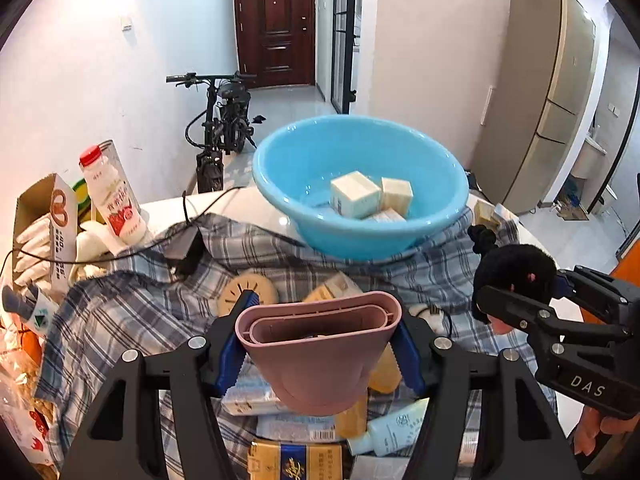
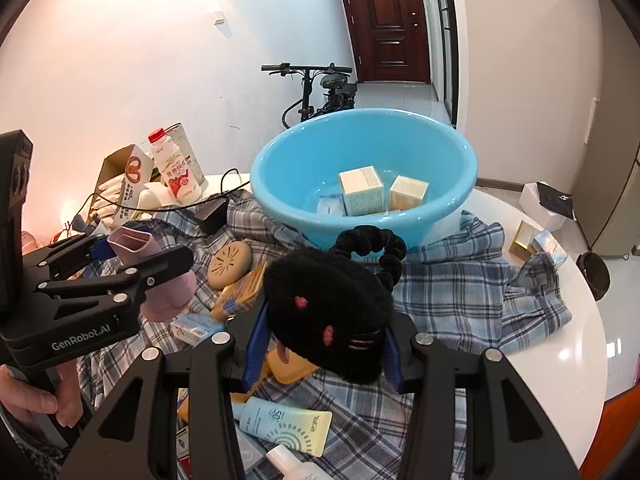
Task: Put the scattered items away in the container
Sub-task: 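Carry the pink holder and black hair tie toward the basin with both grippers, then lower the pink holder and black hair tie into the basin with both grippers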
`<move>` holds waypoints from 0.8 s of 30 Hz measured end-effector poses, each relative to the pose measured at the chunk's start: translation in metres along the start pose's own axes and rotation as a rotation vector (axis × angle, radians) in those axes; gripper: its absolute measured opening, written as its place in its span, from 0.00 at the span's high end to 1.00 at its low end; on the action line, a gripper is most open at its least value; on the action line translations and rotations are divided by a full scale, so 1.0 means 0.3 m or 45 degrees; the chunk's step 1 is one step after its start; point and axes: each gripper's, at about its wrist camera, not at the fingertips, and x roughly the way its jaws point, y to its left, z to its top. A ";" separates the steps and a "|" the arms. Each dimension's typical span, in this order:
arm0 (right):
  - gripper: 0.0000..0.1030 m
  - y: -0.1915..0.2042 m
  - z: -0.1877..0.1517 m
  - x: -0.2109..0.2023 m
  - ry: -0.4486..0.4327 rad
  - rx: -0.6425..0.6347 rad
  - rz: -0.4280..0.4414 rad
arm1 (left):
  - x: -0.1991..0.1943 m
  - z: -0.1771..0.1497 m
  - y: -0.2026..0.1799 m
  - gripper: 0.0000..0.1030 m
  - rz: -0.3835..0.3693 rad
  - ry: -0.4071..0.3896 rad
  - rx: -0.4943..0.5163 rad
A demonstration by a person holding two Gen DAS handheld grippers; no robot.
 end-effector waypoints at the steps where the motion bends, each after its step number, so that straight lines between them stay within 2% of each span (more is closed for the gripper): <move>1: 0.55 -0.001 0.004 0.002 0.003 -0.002 -0.007 | 0.001 0.009 0.000 0.37 0.002 -0.005 0.001; 24: 0.55 -0.053 0.108 0.090 0.021 0.021 -0.033 | 0.094 0.125 -0.034 0.37 0.010 0.008 0.072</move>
